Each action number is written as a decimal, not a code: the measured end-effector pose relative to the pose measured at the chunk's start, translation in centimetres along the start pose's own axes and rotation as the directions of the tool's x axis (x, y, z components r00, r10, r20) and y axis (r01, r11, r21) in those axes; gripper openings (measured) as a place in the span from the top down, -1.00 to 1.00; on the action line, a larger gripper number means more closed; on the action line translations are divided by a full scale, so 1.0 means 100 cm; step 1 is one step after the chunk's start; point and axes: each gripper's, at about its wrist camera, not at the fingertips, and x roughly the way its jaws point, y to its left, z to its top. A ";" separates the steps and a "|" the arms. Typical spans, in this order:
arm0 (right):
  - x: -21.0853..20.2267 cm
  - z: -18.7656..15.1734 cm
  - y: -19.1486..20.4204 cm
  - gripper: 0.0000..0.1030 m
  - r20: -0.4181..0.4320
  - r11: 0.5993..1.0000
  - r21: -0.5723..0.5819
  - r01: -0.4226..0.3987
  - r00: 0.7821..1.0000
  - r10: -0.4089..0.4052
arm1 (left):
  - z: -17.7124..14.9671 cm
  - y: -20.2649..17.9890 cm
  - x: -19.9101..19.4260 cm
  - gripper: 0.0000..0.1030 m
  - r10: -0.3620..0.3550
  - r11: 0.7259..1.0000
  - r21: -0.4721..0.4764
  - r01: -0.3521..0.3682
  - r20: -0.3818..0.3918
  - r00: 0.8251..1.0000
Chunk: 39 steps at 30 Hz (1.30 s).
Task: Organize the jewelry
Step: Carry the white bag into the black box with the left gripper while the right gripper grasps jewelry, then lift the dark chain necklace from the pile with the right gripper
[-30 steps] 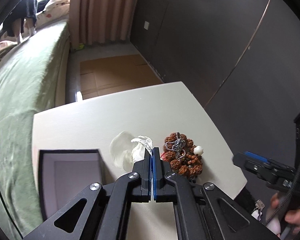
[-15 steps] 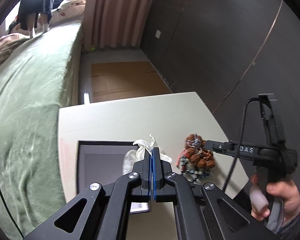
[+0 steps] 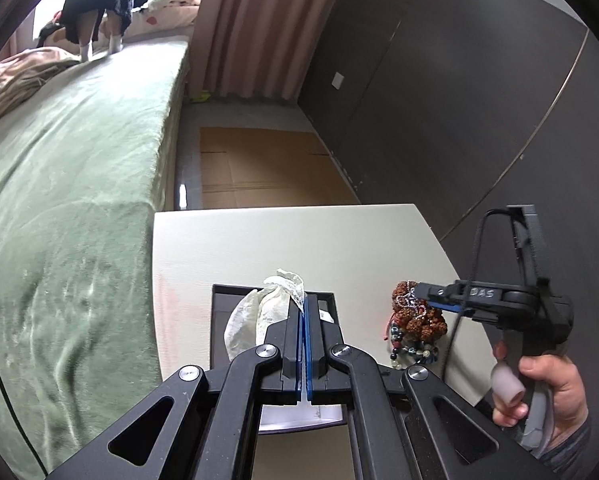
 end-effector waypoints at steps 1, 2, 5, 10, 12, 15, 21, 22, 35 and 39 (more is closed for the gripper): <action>0.003 0.001 0.002 0.23 0.002 1.000 -0.006 0.024 1.000 -0.024 | -0.001 0.002 0.000 1.00 0.000 1.000 -0.002 0.000 -0.002 1.000; 0.005 0.002 0.004 0.23 0.010 0.998 -0.017 0.061 0.998 -0.061 | -0.001 0.003 0.001 1.00 0.001 1.000 -0.005 -0.001 -0.004 1.000; 0.007 0.007 0.009 0.28 0.025 0.994 -0.039 0.103 0.994 -0.102 | -0.002 0.009 0.002 1.00 0.002 1.000 -0.016 -0.002 -0.008 1.000; 0.023 0.009 0.018 0.49 0.002 0.982 -0.103 0.156 0.988 -0.156 | -0.003 0.013 -0.001 1.00 0.009 1.000 -0.021 -0.009 -0.010 1.000; 0.020 0.007 0.017 0.67 0.013 0.982 -0.100 0.161 0.987 -0.161 | -0.004 0.015 -0.002 1.00 0.009 1.000 -0.026 -0.009 -0.009 1.000; 0.011 0.005 0.011 0.88 0.029 0.986 -0.077 0.147 0.989 -0.145 | -0.005 0.015 -0.007 1.00 0.008 1.000 -0.031 -0.008 -0.004 1.000; -0.024 -0.001 0.012 0.88 0.102 0.998 -0.058 0.036 0.994 -0.030 | -0.005 0.016 -0.021 1.00 0.003 0.999 -0.036 -0.002 0.013 1.000; -0.032 -0.003 0.013 0.88 0.118 0.998 -0.060 0.016 0.993 -0.008 | -0.005 0.016 -0.024 1.00 0.005 0.999 -0.035 -0.004 0.017 1.000; -0.149 -0.011 0.087 0.88 0.316 0.975 -0.198 -0.096 0.936 0.156 | 0.004 0.018 -0.073 1.00 0.017 0.999 -0.031 -0.014 0.084 0.996; -0.187 -0.012 0.113 0.88 0.369 0.963 -0.254 -0.086 0.912 0.179 | 0.006 0.017 -0.087 1.00 0.011 1.000 -0.030 -0.008 0.110 0.994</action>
